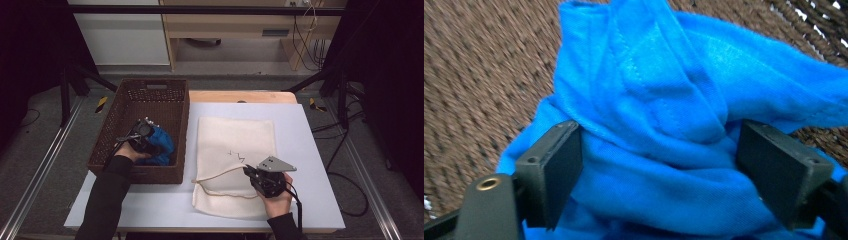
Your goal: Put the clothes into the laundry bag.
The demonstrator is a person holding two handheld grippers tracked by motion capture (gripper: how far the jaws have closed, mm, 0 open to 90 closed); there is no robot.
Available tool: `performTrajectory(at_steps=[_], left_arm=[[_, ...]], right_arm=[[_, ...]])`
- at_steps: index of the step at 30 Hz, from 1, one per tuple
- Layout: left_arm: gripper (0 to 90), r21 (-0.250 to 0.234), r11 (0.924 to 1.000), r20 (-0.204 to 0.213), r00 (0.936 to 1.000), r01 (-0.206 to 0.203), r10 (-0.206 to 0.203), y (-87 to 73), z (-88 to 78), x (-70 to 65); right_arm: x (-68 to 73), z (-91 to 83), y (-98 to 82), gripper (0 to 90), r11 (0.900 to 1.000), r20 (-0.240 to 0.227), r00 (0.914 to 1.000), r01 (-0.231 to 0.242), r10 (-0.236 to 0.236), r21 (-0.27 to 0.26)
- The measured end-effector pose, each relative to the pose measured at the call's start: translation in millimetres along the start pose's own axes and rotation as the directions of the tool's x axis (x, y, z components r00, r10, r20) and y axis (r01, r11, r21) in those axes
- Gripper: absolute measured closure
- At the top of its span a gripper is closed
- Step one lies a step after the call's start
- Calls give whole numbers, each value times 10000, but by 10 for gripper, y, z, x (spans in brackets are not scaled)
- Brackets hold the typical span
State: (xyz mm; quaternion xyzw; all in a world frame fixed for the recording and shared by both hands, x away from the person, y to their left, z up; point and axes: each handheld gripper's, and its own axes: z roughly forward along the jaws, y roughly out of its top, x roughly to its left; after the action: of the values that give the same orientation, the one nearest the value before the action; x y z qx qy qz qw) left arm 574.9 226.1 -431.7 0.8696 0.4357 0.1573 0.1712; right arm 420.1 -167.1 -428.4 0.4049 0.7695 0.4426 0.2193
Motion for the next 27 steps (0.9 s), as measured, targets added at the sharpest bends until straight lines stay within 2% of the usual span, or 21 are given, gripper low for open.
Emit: performTrajectory(at_steps=[3, 7, 9, 11, 13, 16, 19, 20, 21, 22, 23, 25, 26, 27], left_arm=[[261, 248, 9997, -84, 9999, 84, -82, 0, 17, -13], [433, 538, 9982, -215, 9994, 265, -254, 7, 9, -15], [515, 559, 9981, -203, 9995, 243, -232, 9, 5, -15], [616, 614, 9981, -238, 9997, -8, 22, 15, -13, -29], [683, 567, 9984, -259, 9996, -78, 92, 18, -32, -34], [730, 361, 9993, -419, 9990, -137, 152, 20, -67, -44], [743, -244, 9997, -512, 9987, 14, -27, 12, -131, -42], [750, -836, 9963, -529, 9983, 182, -227, 9, -187, -34], [751, -1209, 9921, -463, 9982, 322, -380, 3, -221, -30], [753, -1209, 9921, -463, 9982, 322, -380, 3, -221, -30], [754, -2038, 9776, -375, 9974, 521, -609, -17, -303, -17], [755, -2868, 9558, -383, 9962, 645, -787, -49, -388, 1], [755, -3281, 9420, -475, 9947, 707, -912, -69, -430, 10], [755, -3723, 9241, -500, 9924, 856, -1121, -91, -467, 21]], right_arm=[[-2, 3, -2, 866, 10000, -18, 10000, -34, 34, 8], [-8, -4, -2, 866, 10000, -32, 10000, 21, -21, -27], [-9, -5, -2, 866, 10000, -25, 10000, 6, -6, -23], [-13, -10, -2, 867, 10000, -40, 10000, -25, 25, -13], [-14, -10, -2, 868, 10000, -44, 10000, -45, 45, -21], [-20, -12, -3, 869, 10000, -49, 10000, -69, 69, -41], [-25, -17, -4, 869, 10000, -48, 10000, -62, 62, -47], [-25, -22, -4, 869, 10000, -29, 10000, -63, 63, -44], [-24, -24, -4, 869, 10000, -28, 10000, -74, 74, -49], [-26, -25, -4, 869, 9999, -28, 10000, -92, 92, -66], [-27, -25, -5, 870, 9999, -15, 10000, -95, 95, -81], [-36, -25, -4, 869, 9999, -12, 10000, -51, 51, -98], [-38, -27, -4, 870, 9999, -19, 10000, -42, 42, -99], [-35, -30, -3, 870, 9999, -12, 10000, -79, 79, -71]])
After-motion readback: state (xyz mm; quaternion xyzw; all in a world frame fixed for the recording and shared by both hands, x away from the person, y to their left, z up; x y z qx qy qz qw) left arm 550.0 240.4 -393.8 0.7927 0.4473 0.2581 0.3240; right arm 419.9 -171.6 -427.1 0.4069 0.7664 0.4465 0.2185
